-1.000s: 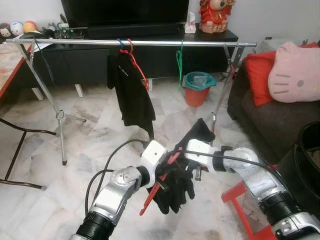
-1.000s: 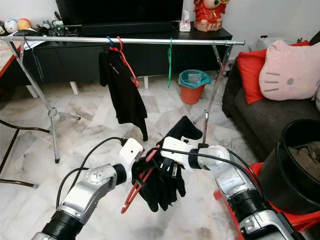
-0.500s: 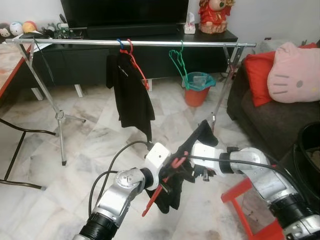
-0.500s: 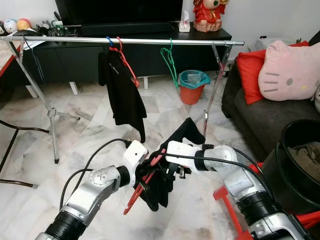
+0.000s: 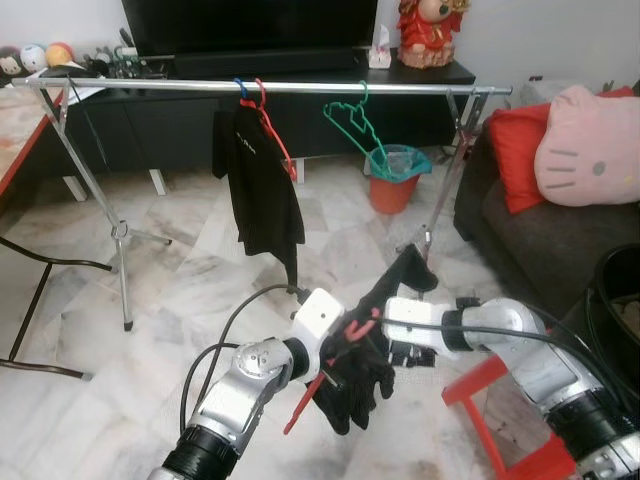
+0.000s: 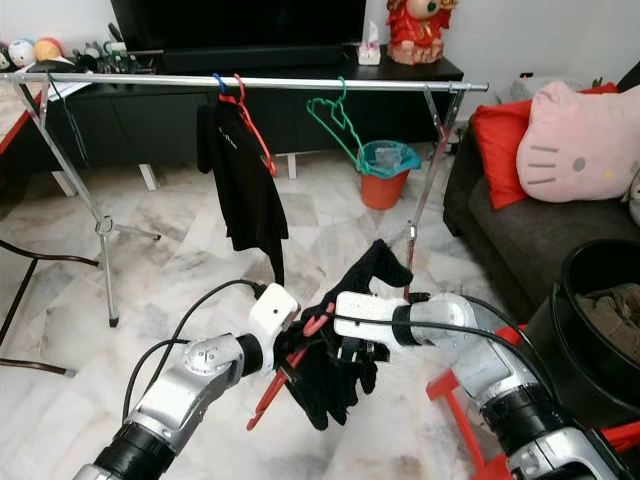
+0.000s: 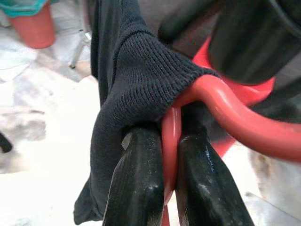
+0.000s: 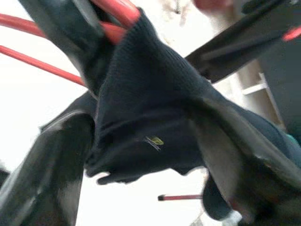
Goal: Hang hanger
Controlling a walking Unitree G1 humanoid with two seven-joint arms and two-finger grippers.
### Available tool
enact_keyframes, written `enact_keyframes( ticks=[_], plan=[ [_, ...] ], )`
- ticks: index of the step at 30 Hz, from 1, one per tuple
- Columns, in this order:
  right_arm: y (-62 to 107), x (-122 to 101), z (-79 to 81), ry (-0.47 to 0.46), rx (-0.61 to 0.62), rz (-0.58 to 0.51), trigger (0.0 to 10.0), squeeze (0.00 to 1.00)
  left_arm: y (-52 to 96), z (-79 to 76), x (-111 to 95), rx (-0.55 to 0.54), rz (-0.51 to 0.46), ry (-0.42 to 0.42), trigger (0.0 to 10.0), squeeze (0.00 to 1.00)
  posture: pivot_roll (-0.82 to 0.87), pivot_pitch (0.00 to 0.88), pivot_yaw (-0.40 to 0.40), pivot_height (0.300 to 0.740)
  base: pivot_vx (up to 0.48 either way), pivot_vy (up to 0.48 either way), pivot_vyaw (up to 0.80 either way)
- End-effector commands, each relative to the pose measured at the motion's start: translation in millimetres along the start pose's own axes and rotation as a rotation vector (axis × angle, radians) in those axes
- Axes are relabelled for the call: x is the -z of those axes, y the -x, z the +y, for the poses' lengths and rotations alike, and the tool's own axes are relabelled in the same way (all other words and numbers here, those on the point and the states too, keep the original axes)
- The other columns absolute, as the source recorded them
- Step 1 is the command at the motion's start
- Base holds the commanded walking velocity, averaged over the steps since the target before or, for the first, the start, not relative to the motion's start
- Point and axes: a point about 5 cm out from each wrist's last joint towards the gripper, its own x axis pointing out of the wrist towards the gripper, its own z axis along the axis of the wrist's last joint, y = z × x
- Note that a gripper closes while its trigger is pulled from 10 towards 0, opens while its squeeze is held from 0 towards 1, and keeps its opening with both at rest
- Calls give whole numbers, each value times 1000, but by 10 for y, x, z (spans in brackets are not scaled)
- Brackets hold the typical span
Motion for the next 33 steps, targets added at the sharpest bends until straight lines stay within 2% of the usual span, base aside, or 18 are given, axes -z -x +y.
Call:
enact_keyframes(
  ticks=[1, 6, 15, 20, 23, 28, 33],
  plan=[
    [36, 123, 68, 18, -27, 47, 10000, 0, 191, 418, -56, -212, -25, 21, 10000, 0, -25, 0, -54, 740, 0, 0, 0],
    [151, 188, 163, 0, -85, 55, 10000, 0, 212, 454, -36, -233, -26, 22, 10000, 0, -29, 0, -56, 740, 0, 0, 0],
    [295, 292, 150, 14, -92, 94, 10000, 0, 232, 461, -21, -208, -26, 7, 10000, 0, -32, 0, -55, 740, 0, 0, 0],
    [431, 352, 30, 12, -41, 127, 10000, 0, 242, 463, -9, -193, -20, 4, 10000, 0, -32, 0, -52, 740, 0, 0, 0],
    [515, 371, -31, 28, -20, 134, 10000, 0, 248, 424, 20, -147, -5, -5, 10000, 0, -35, 0, -50, 740, 0, 0, 0],
    [577, 387, -93, 43, 7, 148, 10000, 0, 273, 410, 67, -118, 20, -17, 10000, 0, -46, 0, -37, 740, 0, 0, 0],
    [637, 367, -43, 1, -33, 108, 10000, 0, 303, 451, 110, -135, 40, -22, 10000, 0, -47, 0, -32, 740, 0, 0, 0]
  ],
)
